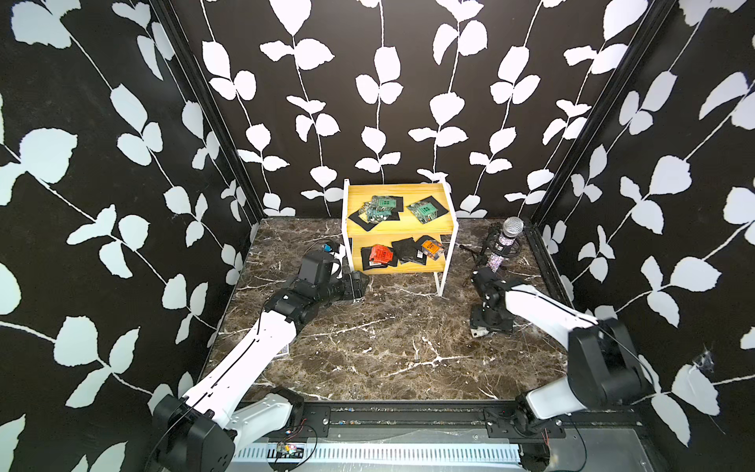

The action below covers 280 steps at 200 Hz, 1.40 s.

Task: Remove the tea bags from the shelf
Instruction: Place the tea bag at the center of the board.

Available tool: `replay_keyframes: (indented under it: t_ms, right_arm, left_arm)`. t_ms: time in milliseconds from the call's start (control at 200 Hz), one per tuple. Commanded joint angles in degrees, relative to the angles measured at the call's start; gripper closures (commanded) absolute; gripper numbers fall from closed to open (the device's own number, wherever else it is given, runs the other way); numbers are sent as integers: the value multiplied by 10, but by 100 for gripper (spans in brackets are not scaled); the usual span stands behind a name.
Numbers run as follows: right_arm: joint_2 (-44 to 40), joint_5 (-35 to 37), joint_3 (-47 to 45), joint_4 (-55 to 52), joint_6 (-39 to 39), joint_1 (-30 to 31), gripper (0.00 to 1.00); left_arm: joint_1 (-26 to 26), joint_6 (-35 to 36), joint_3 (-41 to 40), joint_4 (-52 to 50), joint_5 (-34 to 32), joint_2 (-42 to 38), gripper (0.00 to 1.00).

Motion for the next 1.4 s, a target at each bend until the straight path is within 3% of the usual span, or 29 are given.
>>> replay_keyframes:
  t_ms: [0,200,440,545,685,905,1110,1130,1155,1395]
  right_arm:
    - [38,57,37,-53,-16,21,26]
    - [83,103,77,-73,-30,59,17]
    - [94,130,87,-77,-37,78,13]
    - [64,91,77,-56,-46,80,13]
    - [40,-41,70,-11,-70,83,16]
    - [-23,1,86,-25,-66,102,15]
    - [-92,-8,118,-45,-80,105,12]
    - [-96,-6,120,-46,-81,105,3]
    - [-100,-3,123,-48,-82,106,1]
    - [-89,-1,122,-49,-81,106,8]
  left_arm:
    - [-4,6,11,17,-1,-1,28]
    - [-3,7,9,17,-4,-3,28]
    - [-4,5,4,19,-3,-3,28]
    - [-4,5,6,20,1,-2,28]
    - [-3,4,7,20,4,-1,28]
    - [-5,2,10,21,11,3,29]
    - [-8,-2,8,23,11,3,29]
    - [-8,-3,8,24,11,4,29]
    - [-9,-3,8,25,12,4,29]
    - [-12,-2,14,29,15,15,29]
